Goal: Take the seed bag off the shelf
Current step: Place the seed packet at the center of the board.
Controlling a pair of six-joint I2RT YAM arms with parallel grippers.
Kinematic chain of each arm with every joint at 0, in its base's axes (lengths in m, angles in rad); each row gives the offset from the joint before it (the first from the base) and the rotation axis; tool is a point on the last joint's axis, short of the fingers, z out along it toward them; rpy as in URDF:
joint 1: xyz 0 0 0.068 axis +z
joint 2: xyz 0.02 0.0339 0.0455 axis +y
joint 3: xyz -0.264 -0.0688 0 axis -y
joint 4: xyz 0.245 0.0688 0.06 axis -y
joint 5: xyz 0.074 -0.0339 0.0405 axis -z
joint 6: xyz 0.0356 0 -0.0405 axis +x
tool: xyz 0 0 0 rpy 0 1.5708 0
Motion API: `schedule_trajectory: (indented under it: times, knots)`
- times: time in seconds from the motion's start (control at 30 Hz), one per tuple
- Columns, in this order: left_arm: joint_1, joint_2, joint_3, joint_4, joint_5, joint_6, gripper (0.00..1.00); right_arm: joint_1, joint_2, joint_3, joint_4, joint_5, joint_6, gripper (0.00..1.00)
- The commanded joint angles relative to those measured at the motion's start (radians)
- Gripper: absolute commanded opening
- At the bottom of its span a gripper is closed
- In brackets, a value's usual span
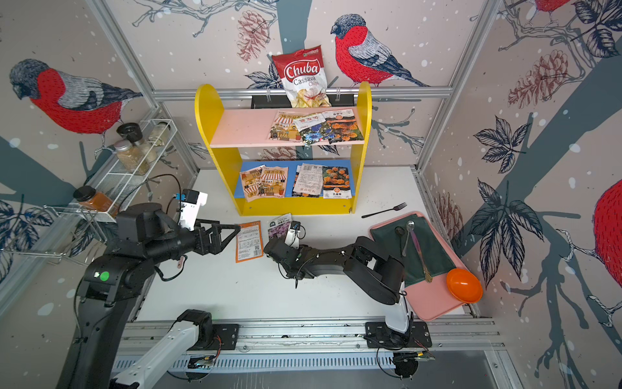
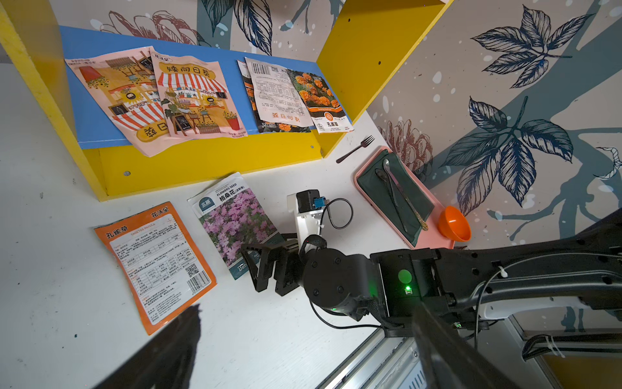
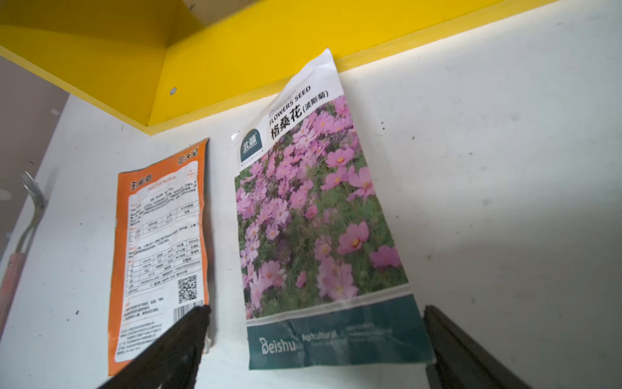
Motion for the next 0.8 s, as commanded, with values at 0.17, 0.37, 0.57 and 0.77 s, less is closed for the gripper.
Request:
schedule_trajectory:
  times: [0.17,0.37,0.57,0.77]
  knots:
    - [-0.003,0.000,0.003,0.038,0.009,-0.006,0.98,0.008,0.067,0.103,-0.104,-0.049,-0.110,1.00]
    - [-0.003,0.000,-0.001,0.037,0.007,-0.007,0.98,0.014,0.086,0.139,-0.102,-0.094,-0.144,1.00]
    - [-0.003,0.007,0.003,0.042,0.006,-0.009,0.98,0.031,0.118,0.210,-0.190,-0.109,-0.170,1.00]
    - [-0.003,0.011,0.010,0.045,0.006,-0.013,0.98,0.039,0.136,0.264,-0.328,-0.038,-0.181,1.00]
